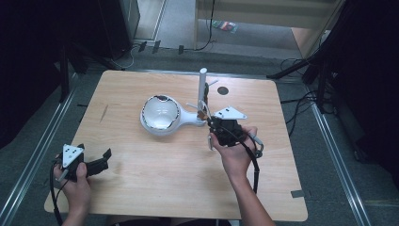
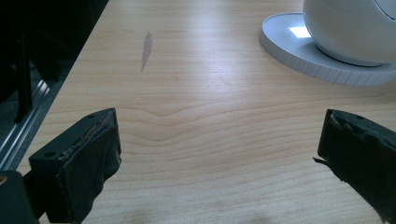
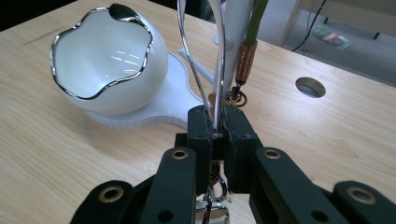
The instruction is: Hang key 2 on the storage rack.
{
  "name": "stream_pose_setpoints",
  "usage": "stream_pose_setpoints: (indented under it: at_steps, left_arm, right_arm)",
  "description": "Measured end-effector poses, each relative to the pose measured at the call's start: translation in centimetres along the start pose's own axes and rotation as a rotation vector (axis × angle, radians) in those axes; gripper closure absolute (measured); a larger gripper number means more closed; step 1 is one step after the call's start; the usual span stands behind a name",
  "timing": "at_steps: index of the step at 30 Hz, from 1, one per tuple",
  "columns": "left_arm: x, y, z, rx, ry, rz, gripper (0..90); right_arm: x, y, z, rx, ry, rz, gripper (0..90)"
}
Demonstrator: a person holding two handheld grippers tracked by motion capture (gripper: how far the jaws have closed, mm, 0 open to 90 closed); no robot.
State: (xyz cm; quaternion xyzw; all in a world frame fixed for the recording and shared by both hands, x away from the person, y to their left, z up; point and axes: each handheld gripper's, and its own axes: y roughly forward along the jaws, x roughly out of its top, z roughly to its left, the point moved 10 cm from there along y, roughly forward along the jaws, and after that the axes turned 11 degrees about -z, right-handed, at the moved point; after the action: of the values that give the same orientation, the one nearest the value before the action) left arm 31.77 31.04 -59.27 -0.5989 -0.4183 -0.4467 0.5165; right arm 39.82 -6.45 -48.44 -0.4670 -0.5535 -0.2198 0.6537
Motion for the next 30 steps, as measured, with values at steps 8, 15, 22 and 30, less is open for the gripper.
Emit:
stream_pose_setpoints:
  at_steps: [8, 15, 22, 30]
  left_arm:
    - [0.0, 0.0, 0.0, 0.001, -0.004, -0.002, 0.0]
    - [0.1, -0.1, 0.0, 0.002, -0.007, -0.008, 0.0]
    - [0.0, -0.1, 0.0, 0.001, -0.004, -0.007, 0.0]
    - [0.0, -0.1, 0.0, 0.002, -0.006, -0.007, 0.0]
  right_arm:
    - [-0.6, 1.3, -0.2, -0.023, -0.013, 0.019, 83.9]
    - [-1.1, 2.1, -0.7, -0.050, -0.001, 0.029, 83.9]
    - [-1.3, 2.9, -0.9, -0.057, 0.000, 0.040, 83.9]
    - [-2.1, 4.0, -1.2, -0.065, 0.010, 0.071, 83.8]
